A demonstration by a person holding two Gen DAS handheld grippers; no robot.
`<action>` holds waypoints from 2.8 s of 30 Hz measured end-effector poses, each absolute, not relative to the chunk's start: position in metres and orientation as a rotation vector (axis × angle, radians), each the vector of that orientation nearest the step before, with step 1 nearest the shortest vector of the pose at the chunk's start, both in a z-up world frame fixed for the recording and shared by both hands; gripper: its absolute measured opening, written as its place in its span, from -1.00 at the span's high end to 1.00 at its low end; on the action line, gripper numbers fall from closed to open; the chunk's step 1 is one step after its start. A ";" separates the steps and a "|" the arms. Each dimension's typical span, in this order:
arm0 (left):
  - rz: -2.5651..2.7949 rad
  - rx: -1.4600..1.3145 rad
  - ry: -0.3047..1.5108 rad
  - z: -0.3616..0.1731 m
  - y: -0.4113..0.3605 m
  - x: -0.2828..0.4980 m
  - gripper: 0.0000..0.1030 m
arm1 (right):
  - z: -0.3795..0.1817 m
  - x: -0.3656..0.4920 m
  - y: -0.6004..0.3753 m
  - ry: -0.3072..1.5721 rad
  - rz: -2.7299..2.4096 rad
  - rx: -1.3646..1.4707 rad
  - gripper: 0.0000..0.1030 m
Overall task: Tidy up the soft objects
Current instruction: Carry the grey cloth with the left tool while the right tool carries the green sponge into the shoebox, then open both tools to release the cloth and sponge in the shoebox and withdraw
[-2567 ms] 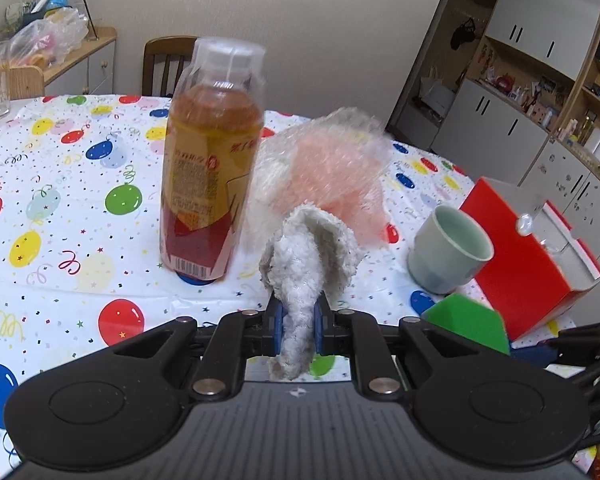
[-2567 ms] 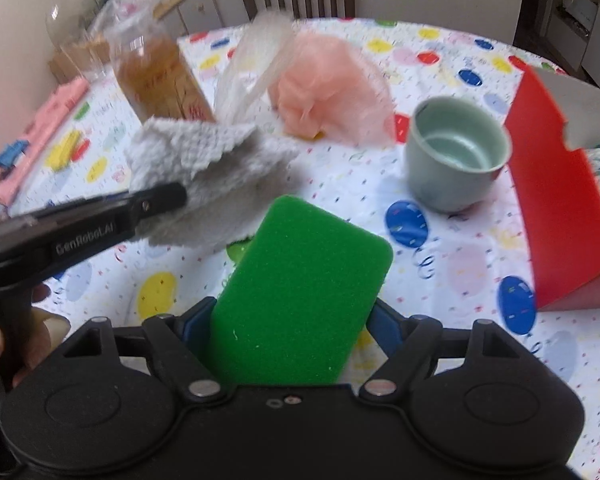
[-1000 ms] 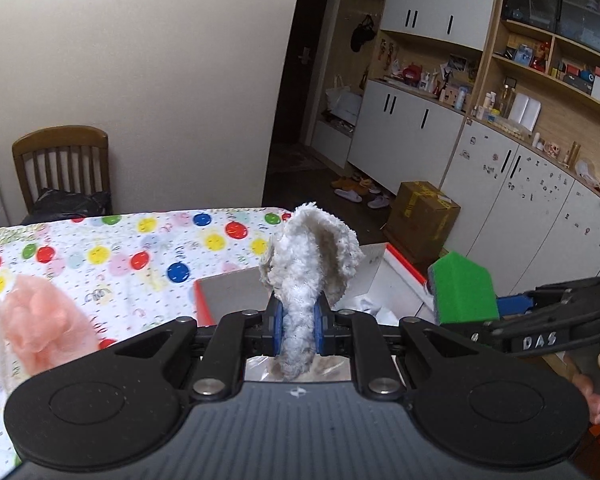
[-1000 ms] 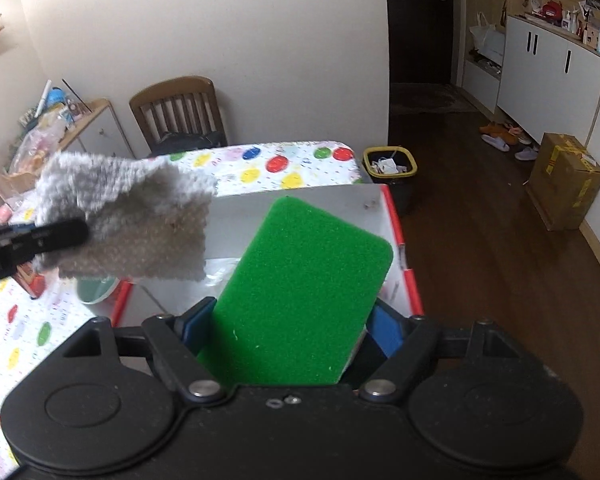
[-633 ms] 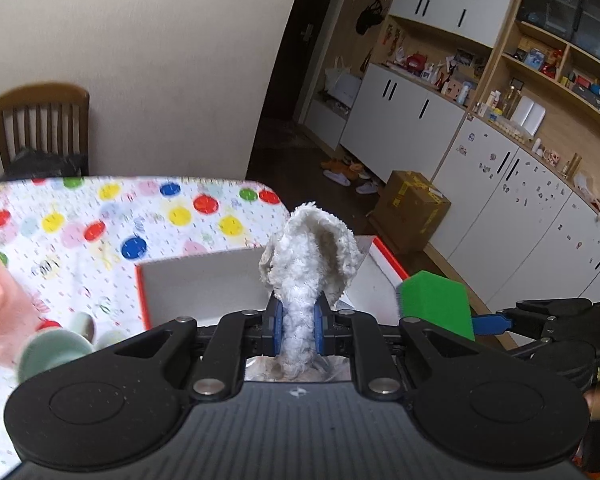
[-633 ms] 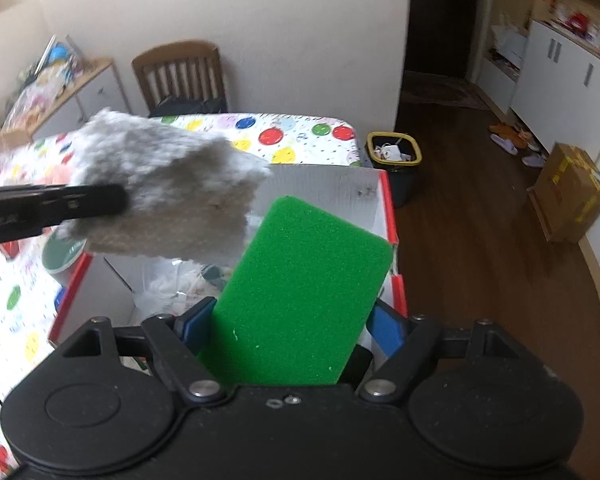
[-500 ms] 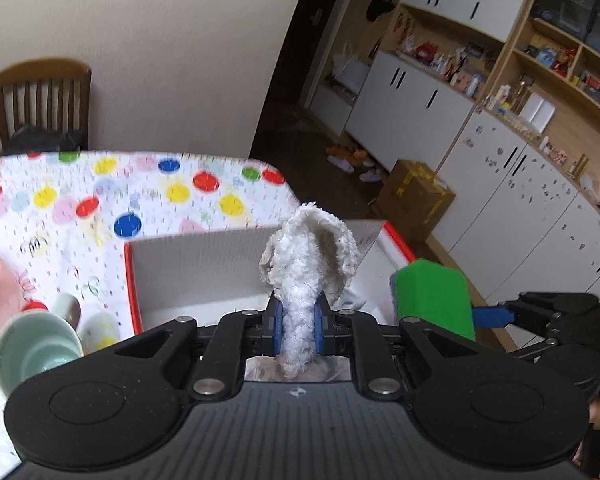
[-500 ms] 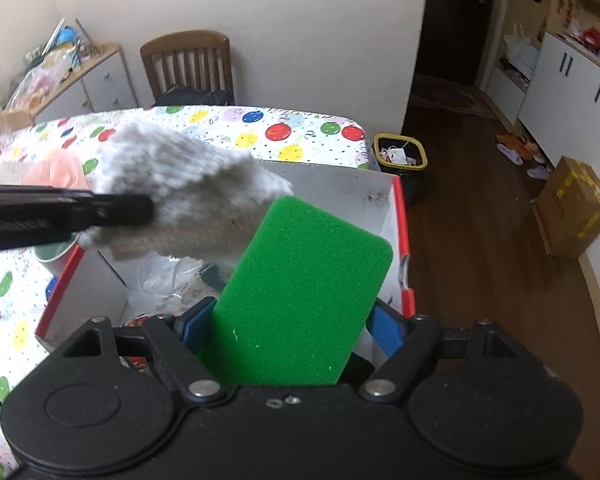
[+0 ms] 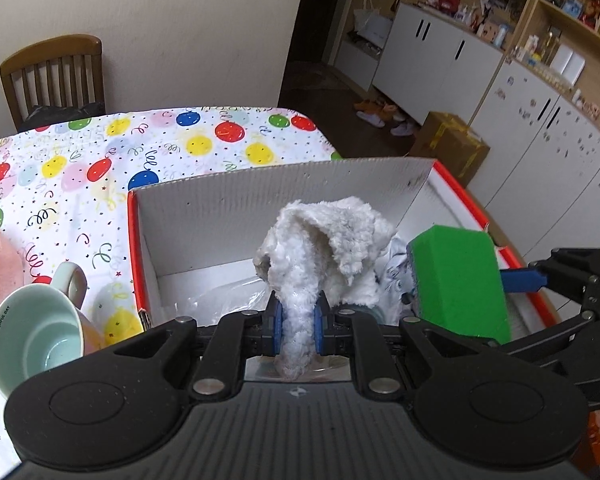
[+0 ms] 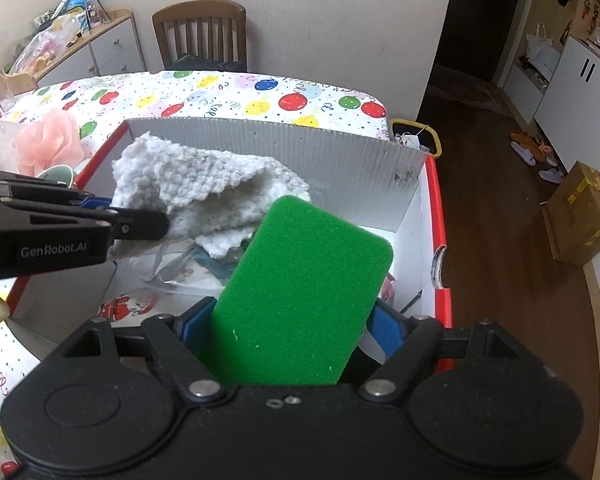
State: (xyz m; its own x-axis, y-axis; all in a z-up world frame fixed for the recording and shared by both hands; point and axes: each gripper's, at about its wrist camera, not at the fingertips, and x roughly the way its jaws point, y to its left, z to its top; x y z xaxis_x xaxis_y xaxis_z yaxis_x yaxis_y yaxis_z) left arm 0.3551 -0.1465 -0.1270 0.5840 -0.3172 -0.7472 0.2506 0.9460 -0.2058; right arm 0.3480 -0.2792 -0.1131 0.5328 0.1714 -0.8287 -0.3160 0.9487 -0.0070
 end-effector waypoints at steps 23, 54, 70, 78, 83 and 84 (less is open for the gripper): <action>-0.356 0.025 0.917 -0.127 -0.156 0.342 -0.20 | -0.113 0.335 -0.282 0.933 0.285 -0.180 -0.79; -0.339 -0.033 0.762 -0.052 -0.090 0.266 -0.65 | -0.032 0.283 -0.261 0.735 0.422 -0.030 -0.99; -0.301 -0.083 0.698 -0.051 0.020 0.237 -0.97 | -0.022 0.273 -0.151 0.713 0.501 -0.013 -0.99; -0.181 -0.005 0.622 -0.058 0.078 0.233 -0.97 | -0.026 0.289 -0.088 0.712 0.539 -0.066 -0.99; -0.143 0.101 0.561 -0.066 0.092 0.237 -0.97 | -0.029 0.305 -0.049 0.705 0.609 -0.191 -0.99; -0.139 0.117 0.557 -0.068 0.094 0.238 -0.97 | -0.030 0.309 -0.042 0.706 0.623 -0.214 -0.99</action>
